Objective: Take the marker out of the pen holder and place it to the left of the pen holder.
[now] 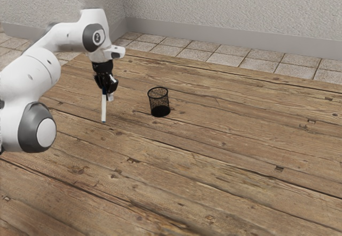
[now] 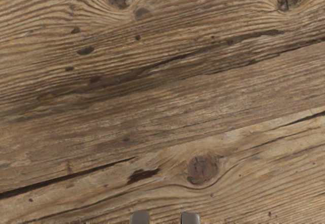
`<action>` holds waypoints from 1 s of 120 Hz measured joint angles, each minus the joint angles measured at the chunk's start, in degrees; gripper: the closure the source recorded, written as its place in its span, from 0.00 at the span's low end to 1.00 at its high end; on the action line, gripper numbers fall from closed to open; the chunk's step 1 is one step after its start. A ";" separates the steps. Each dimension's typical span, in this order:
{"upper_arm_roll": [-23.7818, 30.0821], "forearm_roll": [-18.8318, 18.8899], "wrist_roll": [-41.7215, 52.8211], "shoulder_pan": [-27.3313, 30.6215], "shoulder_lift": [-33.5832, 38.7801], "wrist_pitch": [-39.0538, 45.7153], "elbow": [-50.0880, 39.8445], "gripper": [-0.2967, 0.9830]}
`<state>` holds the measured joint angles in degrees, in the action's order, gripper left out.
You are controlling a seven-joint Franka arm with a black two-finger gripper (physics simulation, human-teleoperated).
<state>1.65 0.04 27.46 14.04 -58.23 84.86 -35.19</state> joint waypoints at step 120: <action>0.55 0.01 -4.43 -2.89 53.67 6.01 -51.82 0.26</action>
<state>2.20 0.05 23.03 11.15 -4.56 90.87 -87.01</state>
